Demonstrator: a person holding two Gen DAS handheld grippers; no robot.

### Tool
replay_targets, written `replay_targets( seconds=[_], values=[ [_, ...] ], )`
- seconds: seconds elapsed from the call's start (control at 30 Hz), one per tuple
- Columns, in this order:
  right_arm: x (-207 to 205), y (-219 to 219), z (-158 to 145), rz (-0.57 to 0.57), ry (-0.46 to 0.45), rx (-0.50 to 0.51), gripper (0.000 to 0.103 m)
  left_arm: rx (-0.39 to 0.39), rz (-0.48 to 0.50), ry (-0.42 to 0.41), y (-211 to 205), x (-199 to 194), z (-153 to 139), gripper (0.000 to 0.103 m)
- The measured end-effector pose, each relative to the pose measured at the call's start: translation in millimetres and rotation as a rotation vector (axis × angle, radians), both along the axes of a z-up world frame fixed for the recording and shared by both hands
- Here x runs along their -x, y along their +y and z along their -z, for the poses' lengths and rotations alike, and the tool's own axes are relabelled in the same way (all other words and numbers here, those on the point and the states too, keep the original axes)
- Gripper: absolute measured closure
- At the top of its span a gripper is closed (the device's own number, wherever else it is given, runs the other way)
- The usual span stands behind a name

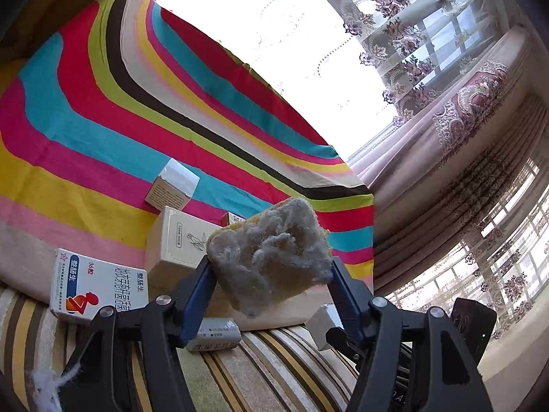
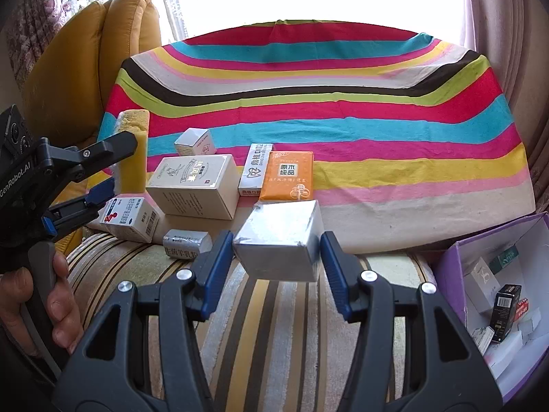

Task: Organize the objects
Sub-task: 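Carry both held items over the purple box and open both tools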

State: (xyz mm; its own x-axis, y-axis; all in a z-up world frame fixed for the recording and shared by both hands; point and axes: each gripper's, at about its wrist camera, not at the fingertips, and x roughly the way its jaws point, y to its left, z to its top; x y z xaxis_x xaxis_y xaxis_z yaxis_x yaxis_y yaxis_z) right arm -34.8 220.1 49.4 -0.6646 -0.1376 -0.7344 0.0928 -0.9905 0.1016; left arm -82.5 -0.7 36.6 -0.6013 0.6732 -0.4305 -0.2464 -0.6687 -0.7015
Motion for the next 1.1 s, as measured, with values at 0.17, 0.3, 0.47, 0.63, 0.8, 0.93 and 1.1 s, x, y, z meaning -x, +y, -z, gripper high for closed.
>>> replay_targets(
  seconds=[0.17,0.3,0.47,0.63,0.8,0.93,1.1],
  values=[
    [-7,33,1,0.060,-0.003,0.015,0.047,0.020,0.084,-0.007,37,-6,1,0.037],
    [-15,60,0,0.105,0.001,0.014,0.047,0.035,0.152,-0.009,66,-12,0,0.037],
    [-26,95,-2,0.164,0.006,0.019,0.047,0.061,0.229,-0.016,101,-18,-1,0.037],
    [-41,135,-2,0.228,0.007,0.019,0.047,0.103,0.316,-0.019,138,-29,0,0.037],
    [-59,180,3,0.312,-0.008,0.014,0.047,0.152,0.406,-0.008,177,-42,-2,0.037],
    [-75,213,7,0.377,-0.017,0.020,0.047,0.203,0.490,0.008,210,-57,-4,0.037],
    [-97,247,9,0.446,-0.019,0.040,0.047,0.281,0.600,0.038,252,-79,-5,0.037]
  ],
)
